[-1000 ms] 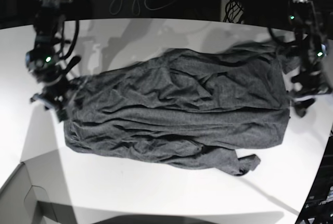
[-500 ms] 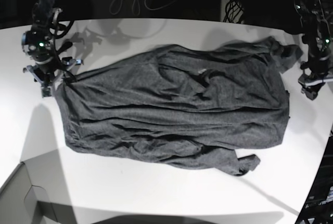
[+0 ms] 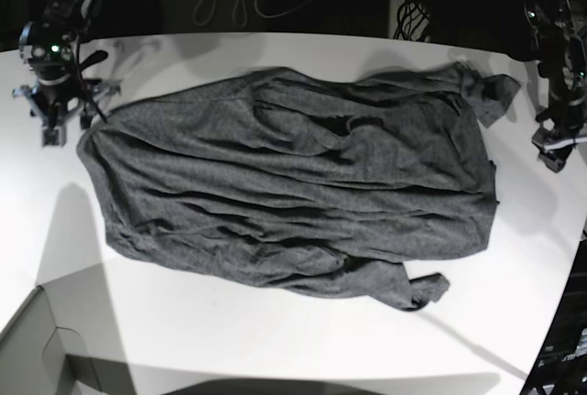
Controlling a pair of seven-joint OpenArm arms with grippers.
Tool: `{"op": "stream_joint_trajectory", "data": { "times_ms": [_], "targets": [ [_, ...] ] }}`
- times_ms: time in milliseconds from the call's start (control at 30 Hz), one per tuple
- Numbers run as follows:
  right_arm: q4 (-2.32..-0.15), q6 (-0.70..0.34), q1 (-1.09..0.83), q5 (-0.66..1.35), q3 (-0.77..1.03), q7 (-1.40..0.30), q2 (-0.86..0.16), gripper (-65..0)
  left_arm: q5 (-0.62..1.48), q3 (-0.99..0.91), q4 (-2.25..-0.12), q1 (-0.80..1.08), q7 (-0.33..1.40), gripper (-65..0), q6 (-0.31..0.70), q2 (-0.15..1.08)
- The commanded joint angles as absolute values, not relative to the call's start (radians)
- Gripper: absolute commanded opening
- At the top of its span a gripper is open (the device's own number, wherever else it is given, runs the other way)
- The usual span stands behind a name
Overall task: Layout the t-shirt on the table in an organized manner, then fold the t-shirt properly
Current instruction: 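Release the shirt with both grippers and lift them away, then lower the left gripper onto the shirt hem and grasp it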
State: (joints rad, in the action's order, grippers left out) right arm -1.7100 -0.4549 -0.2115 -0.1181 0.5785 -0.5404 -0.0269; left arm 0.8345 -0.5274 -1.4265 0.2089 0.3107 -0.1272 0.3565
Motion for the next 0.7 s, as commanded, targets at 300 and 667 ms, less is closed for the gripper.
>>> {"op": "stream_joint_trajectory", "data": {
  "times_ms": [300, 667],
  "targets": [
    [-1.85, -0.452, -0.237, -0.108, 0.443, -0.513, 0.013, -36.2, 0.828, -0.259, -1.239, -0.182, 0.334, -34.1, -0.124, 0.369],
    [-1.844, -0.452, -0.248, -0.111, 0.45, -0.519, 0.01, -36.3, 0.828, 0.107, -0.568, -0.631, 0.338, -65.0, -0.12, 0.367]
  ]
}}
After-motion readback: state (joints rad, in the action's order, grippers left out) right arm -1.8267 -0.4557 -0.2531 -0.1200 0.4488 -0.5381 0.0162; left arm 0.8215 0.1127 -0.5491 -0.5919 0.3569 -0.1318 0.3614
